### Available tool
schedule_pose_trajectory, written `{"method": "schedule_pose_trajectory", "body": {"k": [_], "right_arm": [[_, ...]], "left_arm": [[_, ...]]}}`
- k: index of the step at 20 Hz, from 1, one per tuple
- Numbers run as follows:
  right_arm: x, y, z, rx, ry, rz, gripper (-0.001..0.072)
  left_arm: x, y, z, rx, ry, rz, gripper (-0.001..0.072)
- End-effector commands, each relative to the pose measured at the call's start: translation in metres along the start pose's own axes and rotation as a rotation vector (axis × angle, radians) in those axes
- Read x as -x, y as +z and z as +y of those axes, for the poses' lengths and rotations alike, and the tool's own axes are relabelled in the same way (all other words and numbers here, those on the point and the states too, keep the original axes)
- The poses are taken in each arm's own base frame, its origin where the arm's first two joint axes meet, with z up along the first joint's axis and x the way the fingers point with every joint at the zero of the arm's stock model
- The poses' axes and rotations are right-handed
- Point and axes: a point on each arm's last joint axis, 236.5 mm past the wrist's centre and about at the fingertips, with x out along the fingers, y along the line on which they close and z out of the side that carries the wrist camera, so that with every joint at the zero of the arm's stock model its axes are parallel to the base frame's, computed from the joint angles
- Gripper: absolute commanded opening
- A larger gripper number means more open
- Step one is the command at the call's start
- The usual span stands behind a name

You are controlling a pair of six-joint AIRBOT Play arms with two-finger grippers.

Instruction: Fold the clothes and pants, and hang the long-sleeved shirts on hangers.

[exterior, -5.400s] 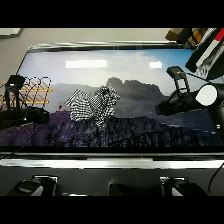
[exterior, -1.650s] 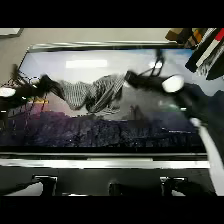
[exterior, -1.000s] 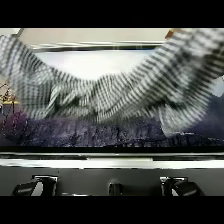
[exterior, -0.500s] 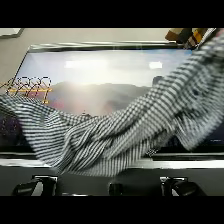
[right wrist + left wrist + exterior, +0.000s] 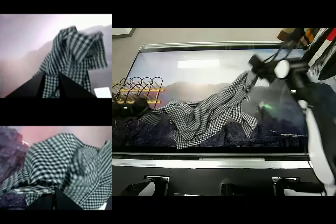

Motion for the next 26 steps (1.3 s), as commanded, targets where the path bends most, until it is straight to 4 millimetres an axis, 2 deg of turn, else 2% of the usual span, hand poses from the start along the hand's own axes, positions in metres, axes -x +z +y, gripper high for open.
{"method": "schedule_pose_trajectory", "body": {"k": [1, 2, 3, 6, 8, 10, 12, 15, 19, 21, 22, 24, 26], "right_arm": [[-0.059, -0.075, -0.015, -0.026, 0.016, 0.291, 0.0382], [-0.050, -0.079, -0.016, 0.028, 0.013, 0.316, 0.0554], [-0.036, -0.082, -0.016, 0.106, 0.016, 0.345, 0.0613], [0.025, -0.078, -0.025, 0.287, 0.009, 0.403, 0.0648], [0.065, -0.085, -0.029, 0.349, -0.009, 0.428, 0.0666], [0.080, -0.114, -0.036, 0.332, -0.005, 0.477, 0.0666], [0.076, -0.170, -0.034, 0.221, 0.059, 0.542, 0.0669], [0.057, -0.273, -0.009, 0.088, 0.168, 0.633, 0.0669], [0.034, -0.382, 0.007, 0.035, 0.141, 0.690, 0.0667], [0.024, -0.419, 0.010, 0.016, 0.131, 0.717, 0.0663], [0.020, -0.430, 0.011, 0.003, 0.130, 0.720, 0.0662], [0.012, -0.439, 0.012, -0.028, 0.127, 0.713, 0.0661], [0.001, -0.434, 0.013, -0.042, 0.133, 0.672, 0.0660]], "left_arm": [[-0.053, -0.018, 0.015, -0.005, 0.035, 0.137, 0.0014], [-0.060, -0.021, 0.015, -0.009, 0.039, 0.156, 0.0014], [-0.063, -0.023, 0.014, -0.013, 0.040, 0.164, 0.0014], [-0.063, -0.023, 0.013, -0.036, 0.037, 0.164, 0.0014], [-0.063, -0.023, 0.013, -0.055, 0.035, 0.164, 0.0015], [-0.063, -0.023, 0.013, -0.059, 0.036, 0.163, 0.0015], [-0.063, -0.023, 0.013, -0.058, 0.036, 0.163, 0.0014], [-0.063, -0.023, 0.013, -0.059, 0.036, 0.162, 0.0015], [-0.063, -0.022, 0.013, -0.059, 0.037, 0.161, 0.0014], [-0.063, -0.022, 0.013, -0.060, 0.037, 0.160, 0.0015], [-0.063, -0.022, 0.013, -0.060, 0.037, 0.160, 0.0015], [-0.063, -0.022, 0.013, -0.059, 0.037, 0.160, 0.0015], [-0.063, -0.022, 0.013, -0.060, 0.037, 0.159, 0.0015]]}}
